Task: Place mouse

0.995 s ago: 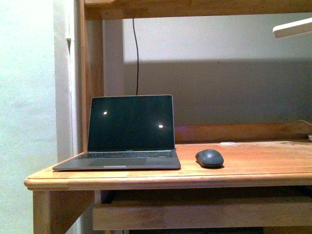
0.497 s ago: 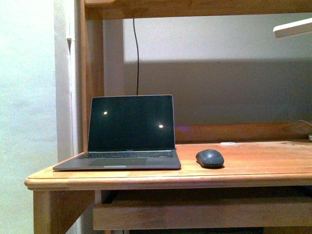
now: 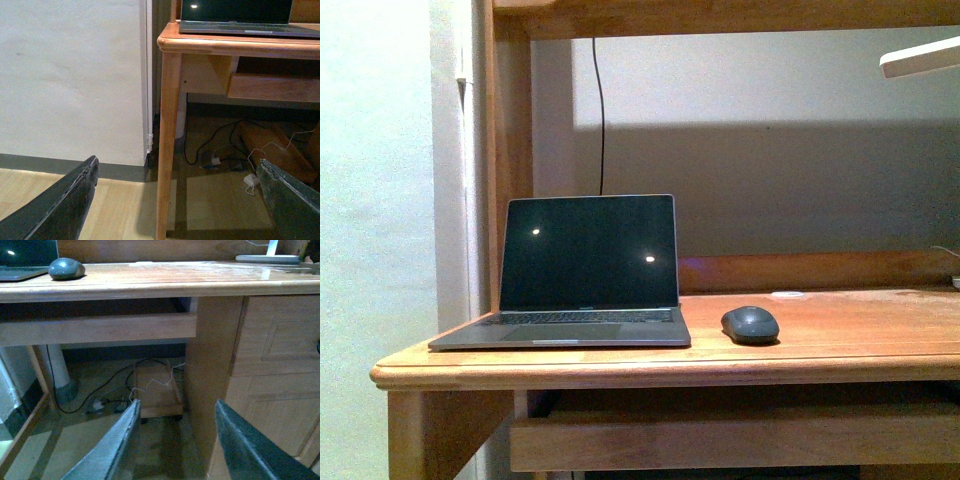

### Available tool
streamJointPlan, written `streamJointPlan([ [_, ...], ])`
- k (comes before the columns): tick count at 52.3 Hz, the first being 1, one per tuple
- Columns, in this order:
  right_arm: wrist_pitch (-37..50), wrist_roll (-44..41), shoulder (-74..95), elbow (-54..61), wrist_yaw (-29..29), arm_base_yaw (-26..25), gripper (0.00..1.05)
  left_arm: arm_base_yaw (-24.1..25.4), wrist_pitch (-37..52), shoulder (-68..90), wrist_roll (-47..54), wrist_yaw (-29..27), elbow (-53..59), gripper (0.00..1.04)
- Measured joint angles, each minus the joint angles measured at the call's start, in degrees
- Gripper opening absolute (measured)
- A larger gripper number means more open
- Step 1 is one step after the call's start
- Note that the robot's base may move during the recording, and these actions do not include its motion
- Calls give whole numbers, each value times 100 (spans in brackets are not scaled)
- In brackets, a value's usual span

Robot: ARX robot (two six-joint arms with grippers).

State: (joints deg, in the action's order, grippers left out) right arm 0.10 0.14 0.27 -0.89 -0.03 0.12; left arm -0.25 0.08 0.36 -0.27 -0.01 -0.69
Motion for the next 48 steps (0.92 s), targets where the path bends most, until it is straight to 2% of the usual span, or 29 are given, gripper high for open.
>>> streamJointPlan([
  [14, 0, 4, 0, 0, 0, 0, 99, 0, 0, 0, 0, 0, 0, 97],
  [48, 0, 2, 0, 0, 0, 0, 97, 0, 0, 0, 0, 0, 0, 97],
])
